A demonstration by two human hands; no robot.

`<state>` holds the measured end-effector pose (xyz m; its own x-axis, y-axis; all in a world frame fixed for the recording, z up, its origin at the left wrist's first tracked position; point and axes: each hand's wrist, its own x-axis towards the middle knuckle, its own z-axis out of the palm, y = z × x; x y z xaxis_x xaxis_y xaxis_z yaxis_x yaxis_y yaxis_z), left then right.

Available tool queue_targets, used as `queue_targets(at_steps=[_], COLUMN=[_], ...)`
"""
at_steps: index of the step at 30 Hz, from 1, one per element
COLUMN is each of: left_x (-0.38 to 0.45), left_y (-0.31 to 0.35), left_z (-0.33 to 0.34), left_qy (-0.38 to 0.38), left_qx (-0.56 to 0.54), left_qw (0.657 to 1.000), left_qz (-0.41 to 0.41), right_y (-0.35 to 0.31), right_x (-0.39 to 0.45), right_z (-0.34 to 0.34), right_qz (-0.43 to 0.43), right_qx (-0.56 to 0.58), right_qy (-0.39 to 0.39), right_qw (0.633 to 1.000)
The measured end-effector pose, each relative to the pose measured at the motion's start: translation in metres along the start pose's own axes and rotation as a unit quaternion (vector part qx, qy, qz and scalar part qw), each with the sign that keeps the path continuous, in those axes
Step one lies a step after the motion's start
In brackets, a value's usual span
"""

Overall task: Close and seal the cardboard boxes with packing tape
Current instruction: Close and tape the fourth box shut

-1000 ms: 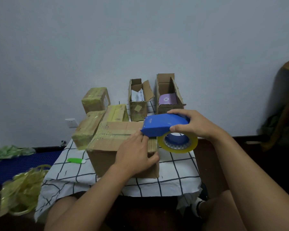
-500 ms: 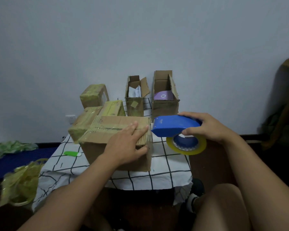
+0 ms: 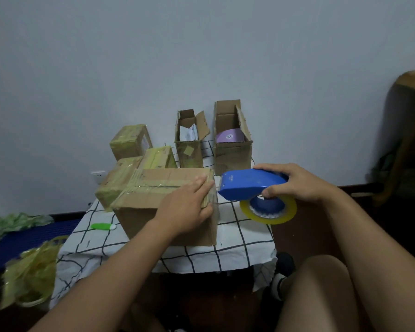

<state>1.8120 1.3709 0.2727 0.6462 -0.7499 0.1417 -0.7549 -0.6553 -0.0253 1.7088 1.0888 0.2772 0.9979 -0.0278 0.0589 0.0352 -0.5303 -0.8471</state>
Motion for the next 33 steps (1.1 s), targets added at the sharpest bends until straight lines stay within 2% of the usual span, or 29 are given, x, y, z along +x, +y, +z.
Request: queue_targets(at_steps=[10, 23, 28, 30, 33], left_x=[-0.001, 0.003, 0.008, 0.008, 0.009], left_y=[-0.002, 0.0, 0.006, 0.006, 0.008], left_z=[-0.003, -0.01, -0.017, -0.02, -0.027], left_qy=[-0.011, -0.076, -0.105, -0.118, -0.146], left_qx=[-0.031, 0.056, 0.096, 0.107, 0.124], left_qw=[0.999, 0.993, 0.987, 0.984, 0.978], left_qz=[0.016, 0.065, 0.072, 0.075, 0.082], right_y=[-0.009, -0.054, -0.057, -0.047, -0.039], right_x=[0.011, 0.051, 0.064, 0.062, 0.049], right_z=[0.007, 0.006, 0.032, 0.039, 0.03], right_qz=[0.019, 0.015, 0.056, 0.07, 0.092], right_qx=[-0.079, -0.204, -0.313, -0.303, -0.292], right_qy=[-0.032, -0.104, -0.171, -0.148, -0.061], right_qw=[0.996, 0.973, 0.933, 0.939, 0.95])
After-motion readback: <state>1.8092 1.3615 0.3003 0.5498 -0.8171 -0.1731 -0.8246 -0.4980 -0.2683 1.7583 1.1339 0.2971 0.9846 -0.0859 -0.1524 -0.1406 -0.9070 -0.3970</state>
